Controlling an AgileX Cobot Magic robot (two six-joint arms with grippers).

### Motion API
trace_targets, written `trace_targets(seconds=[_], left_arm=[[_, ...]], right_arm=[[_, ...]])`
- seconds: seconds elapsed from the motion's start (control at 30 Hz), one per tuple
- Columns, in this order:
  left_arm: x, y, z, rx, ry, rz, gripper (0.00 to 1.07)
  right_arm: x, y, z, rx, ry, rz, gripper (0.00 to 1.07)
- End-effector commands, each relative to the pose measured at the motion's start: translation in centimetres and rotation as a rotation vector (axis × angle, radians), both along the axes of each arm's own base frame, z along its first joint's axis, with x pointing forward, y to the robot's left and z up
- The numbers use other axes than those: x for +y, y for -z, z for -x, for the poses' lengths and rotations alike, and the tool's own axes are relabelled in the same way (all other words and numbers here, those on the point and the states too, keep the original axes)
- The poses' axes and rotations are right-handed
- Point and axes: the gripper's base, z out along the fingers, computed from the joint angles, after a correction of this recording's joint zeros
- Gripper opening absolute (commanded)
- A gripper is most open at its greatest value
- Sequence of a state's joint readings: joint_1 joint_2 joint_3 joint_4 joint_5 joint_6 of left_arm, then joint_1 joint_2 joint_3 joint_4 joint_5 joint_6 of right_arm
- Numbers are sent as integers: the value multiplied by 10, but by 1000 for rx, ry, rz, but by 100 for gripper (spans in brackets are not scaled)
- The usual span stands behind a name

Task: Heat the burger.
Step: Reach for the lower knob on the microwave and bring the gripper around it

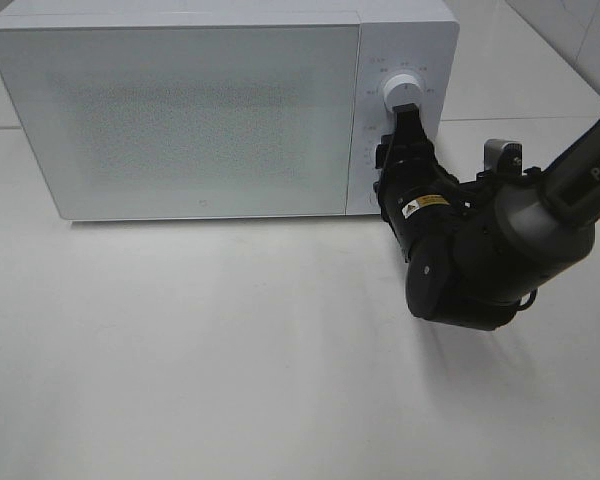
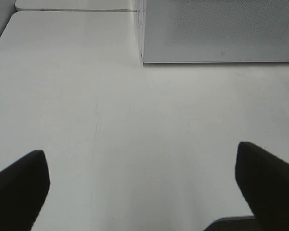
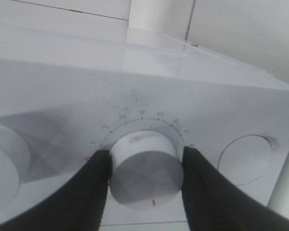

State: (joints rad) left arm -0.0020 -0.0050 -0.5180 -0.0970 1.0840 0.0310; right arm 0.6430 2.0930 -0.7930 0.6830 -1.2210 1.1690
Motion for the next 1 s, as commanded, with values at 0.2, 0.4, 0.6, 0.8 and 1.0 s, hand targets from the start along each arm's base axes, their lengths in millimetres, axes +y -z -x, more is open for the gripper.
trace_targets(seconds=[0.2, 0.4, 0.6, 0.8, 1.0], left_arm=[[0, 0, 3, -37, -4, 4, 100], [0, 0, 3, -37, -4, 4, 100], [0, 0, 3, -37, -4, 4, 100], [0, 0, 3, -37, -4, 4, 100], [0, 0, 3, -37, -4, 4, 100]], right_arm=[[17, -23, -1, -174, -79, -211, 2], [15, -22, -1, -166, -49, -289, 2], [12, -22, -2, -156, -5, -402, 2], [11, -21, -2, -153, 10, -452, 2], [11, -22, -2, -153, 9, -450, 2]])
